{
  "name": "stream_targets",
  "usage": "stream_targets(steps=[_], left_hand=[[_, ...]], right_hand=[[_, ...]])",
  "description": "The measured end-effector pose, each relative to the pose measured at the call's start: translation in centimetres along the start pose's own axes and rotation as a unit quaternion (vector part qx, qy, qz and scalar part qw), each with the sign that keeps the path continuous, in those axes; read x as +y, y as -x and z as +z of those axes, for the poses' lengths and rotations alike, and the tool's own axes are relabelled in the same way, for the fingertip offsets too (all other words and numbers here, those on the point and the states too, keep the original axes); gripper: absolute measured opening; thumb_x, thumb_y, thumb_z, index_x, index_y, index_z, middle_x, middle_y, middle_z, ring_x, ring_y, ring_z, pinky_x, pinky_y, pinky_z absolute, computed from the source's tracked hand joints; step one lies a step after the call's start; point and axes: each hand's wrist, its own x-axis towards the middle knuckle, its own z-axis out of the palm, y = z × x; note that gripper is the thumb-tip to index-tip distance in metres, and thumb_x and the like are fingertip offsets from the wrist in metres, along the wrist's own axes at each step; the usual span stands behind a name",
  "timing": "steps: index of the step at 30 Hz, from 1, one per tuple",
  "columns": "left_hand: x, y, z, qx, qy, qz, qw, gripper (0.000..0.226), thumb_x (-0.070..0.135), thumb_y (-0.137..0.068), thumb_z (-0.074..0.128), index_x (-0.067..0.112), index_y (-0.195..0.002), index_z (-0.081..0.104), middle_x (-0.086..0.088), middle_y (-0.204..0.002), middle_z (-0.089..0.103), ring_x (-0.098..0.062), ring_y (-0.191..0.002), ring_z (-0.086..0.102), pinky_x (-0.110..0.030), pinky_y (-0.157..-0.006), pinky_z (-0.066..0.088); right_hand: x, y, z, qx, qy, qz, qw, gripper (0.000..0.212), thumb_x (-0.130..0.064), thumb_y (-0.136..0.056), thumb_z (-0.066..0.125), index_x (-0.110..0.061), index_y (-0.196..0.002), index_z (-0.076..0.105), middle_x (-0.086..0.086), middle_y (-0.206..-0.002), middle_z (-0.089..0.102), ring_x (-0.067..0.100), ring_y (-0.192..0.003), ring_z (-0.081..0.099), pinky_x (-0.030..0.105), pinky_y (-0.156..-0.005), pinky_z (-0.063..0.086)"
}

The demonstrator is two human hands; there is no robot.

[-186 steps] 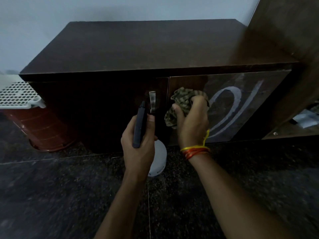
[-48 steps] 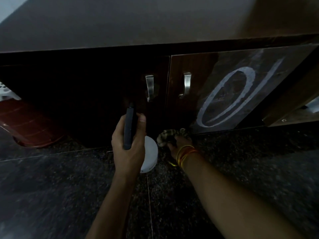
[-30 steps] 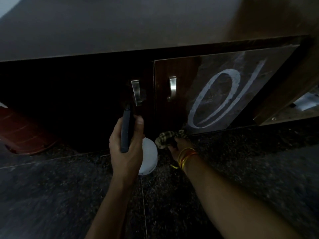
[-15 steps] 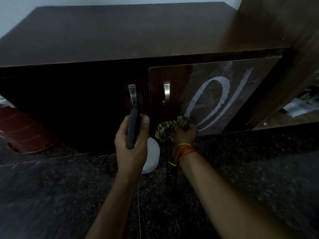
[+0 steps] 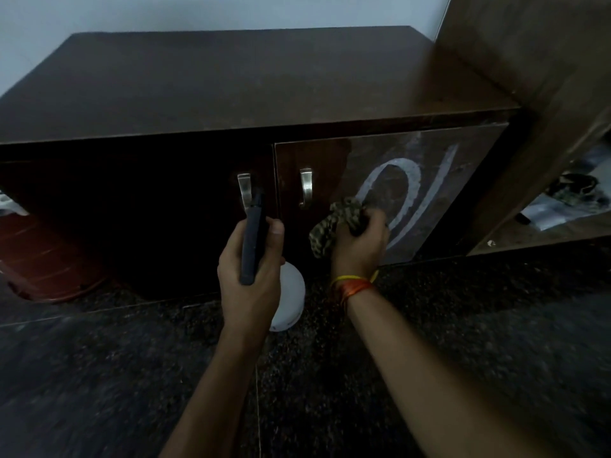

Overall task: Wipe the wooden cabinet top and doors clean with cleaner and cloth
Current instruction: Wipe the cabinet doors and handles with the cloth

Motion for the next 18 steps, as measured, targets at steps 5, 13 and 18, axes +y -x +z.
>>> stream_targets(steps=[5, 13, 18], left_hand=[[0.4, 0.1, 0.8, -0.007, -0.006, 0.01, 1.0, 0.045, 0.031, -0.093, 0.051, -0.005, -0.12, 0.058, -0.009, -0.088, 0.059, -0.006, -0.074, 0.06, -0.011, -0.068, 0.047], [0.8, 0.0, 1.2, -0.013, 0.004, -0.005, 1.0, 0.034, 0.035, -0.093, 0.053, 0.007, -0.11, 0.059, -0.002, -0.08, 0.056, -0.01, -0.072, 0.058, -0.013, -0.067, 0.047], [1.7, -0.8, 1.0, 0.007, 0.008, -0.011, 1.0, 0.021, 0.038, -0.093, 0.056, 0.018, -0.099, 0.059, 0.001, -0.076, 0.055, -0.015, -0.071, 0.058, -0.017, -0.064, 0.047]], right_hand=[[-2.3, -0.1, -0.6, 0.004, 0.019, -0.066, 0.998, 0.03, -0.006, -0.08, 0.069, -0.01, -0.106, 0.055, 0.013, -0.116, 0.051, 0.02, -0.105, 0.05, 0.009, -0.084, 0.03], [-2.3, -0.3, -1.7, -0.047, 0.069, -0.056, 0.995, 0.029, -0.004, -0.08, 0.067, -0.005, -0.107, 0.058, 0.016, -0.117, 0.051, 0.032, -0.108, 0.053, 0.029, -0.09, 0.04], [-5.8, -0.7, -1.7, -0.007, 0.042, -0.128, 0.991, 0.032, -0.012, -0.081, 0.07, -0.012, -0.111, 0.061, 0.012, -0.12, 0.051, 0.026, -0.11, 0.054, 0.013, -0.086, 0.034]])
